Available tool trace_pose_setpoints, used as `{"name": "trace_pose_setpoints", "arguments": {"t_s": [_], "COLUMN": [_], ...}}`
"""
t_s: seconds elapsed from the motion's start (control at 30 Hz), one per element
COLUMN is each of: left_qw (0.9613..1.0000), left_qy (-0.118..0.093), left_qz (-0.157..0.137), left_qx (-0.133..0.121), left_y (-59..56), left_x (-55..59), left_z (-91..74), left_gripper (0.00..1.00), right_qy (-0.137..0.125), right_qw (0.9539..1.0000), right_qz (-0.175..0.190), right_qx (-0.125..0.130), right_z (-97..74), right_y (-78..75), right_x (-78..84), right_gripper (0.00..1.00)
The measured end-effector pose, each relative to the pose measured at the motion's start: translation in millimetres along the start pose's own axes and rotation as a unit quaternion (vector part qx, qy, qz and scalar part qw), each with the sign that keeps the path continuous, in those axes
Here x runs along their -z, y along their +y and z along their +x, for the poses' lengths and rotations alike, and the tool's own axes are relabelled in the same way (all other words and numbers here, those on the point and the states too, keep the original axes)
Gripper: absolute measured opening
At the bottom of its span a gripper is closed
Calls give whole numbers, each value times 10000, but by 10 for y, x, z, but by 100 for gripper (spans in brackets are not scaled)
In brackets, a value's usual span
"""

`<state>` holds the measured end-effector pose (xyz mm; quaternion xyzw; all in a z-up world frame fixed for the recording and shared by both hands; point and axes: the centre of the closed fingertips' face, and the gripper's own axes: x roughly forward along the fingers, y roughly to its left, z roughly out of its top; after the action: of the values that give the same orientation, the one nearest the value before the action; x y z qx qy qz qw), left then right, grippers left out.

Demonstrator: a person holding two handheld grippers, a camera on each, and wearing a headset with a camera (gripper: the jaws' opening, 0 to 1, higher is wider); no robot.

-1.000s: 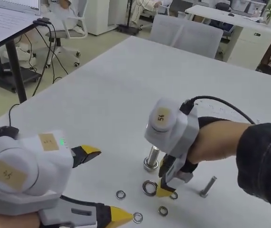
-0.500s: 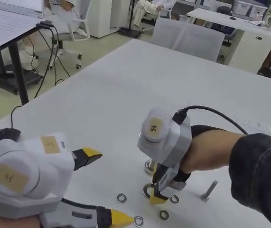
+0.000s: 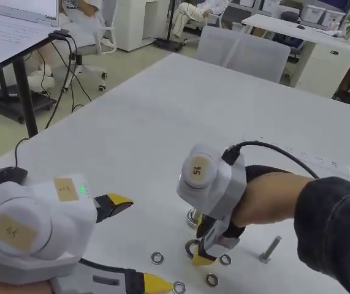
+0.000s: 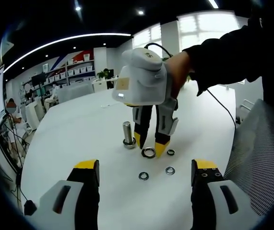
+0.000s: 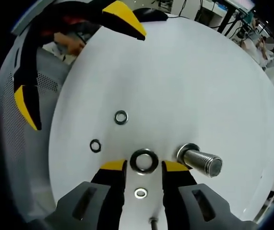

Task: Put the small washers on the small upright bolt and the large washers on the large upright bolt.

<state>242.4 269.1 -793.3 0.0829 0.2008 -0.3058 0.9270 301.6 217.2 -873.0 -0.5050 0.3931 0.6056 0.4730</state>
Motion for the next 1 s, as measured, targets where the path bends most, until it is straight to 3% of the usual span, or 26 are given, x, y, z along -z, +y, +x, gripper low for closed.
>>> {"name": "trace_pose_setpoints", "arguments": {"t_s": [0.37, 1.0], "left_qw": [10000, 10000], "left_qy": [7, 15], "left_qz": [7, 10], "left_qx": [-10, 2], "left_y": [2, 9], "left_x": [4, 5], "left_z": [-8, -8], "left_gripper": [78, 77], "right_qy": [146, 59], "right_qw": [9999, 10000], "right_qz": [-34, 53], "right_qx": [16, -47], "right_z": [1, -66], "right_y": [49, 48], "right_x": [-10, 18], "right_gripper": [25, 24]}}
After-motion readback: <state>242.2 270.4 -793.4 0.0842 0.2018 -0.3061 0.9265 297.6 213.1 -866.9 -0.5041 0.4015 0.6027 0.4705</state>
